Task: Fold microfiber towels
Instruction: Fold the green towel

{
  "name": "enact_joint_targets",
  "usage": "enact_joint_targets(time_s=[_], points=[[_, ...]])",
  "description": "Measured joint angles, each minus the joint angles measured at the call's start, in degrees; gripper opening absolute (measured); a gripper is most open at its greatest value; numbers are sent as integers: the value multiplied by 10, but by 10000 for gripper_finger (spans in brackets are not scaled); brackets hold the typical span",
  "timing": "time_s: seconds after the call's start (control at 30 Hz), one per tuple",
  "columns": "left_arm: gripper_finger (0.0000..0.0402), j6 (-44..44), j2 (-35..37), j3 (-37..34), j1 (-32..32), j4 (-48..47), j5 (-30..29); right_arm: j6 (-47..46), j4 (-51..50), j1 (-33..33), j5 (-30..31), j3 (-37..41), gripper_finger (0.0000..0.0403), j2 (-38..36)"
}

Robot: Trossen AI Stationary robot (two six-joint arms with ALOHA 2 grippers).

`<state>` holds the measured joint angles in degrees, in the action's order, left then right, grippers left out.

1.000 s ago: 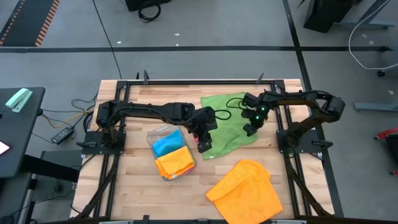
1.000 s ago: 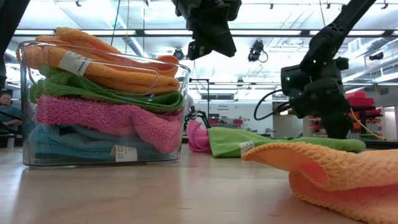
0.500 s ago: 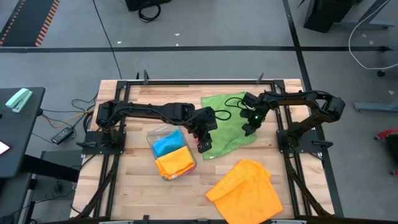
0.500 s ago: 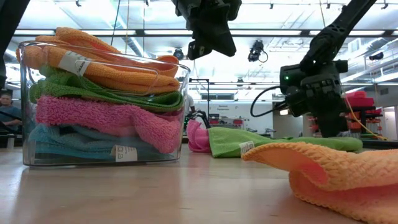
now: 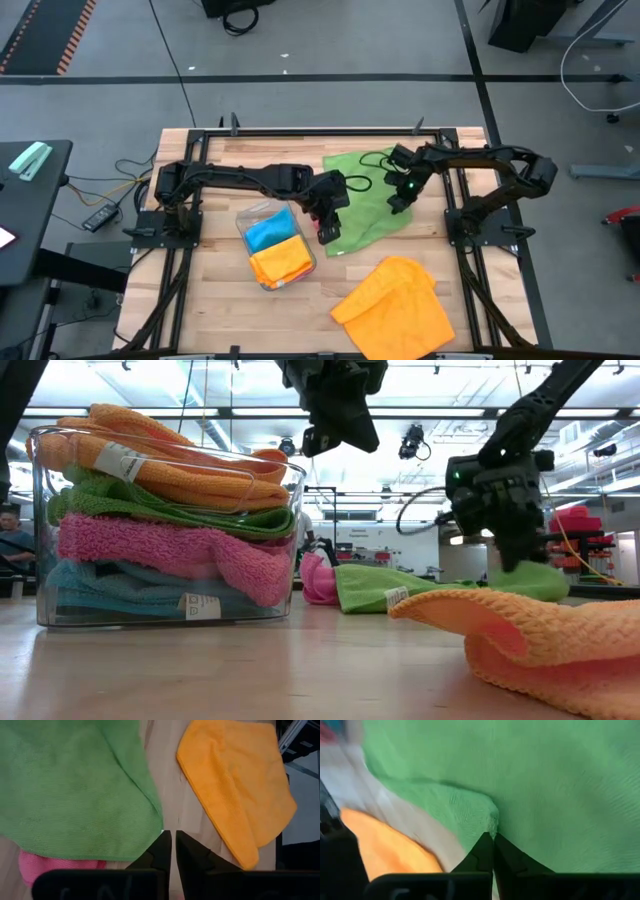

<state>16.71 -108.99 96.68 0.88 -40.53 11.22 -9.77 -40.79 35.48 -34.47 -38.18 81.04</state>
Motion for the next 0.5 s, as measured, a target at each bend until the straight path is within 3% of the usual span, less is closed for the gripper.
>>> enact_joint_targets(time_s=[0.23, 0.5], points=[[35, 0, 0, 0, 12, -1, 0, -18, -28, 34, 0, -59, 4, -29], [125, -15, -15, -39, 33, 30, -25, -8, -98, 75, 39, -153, 3, -38]])
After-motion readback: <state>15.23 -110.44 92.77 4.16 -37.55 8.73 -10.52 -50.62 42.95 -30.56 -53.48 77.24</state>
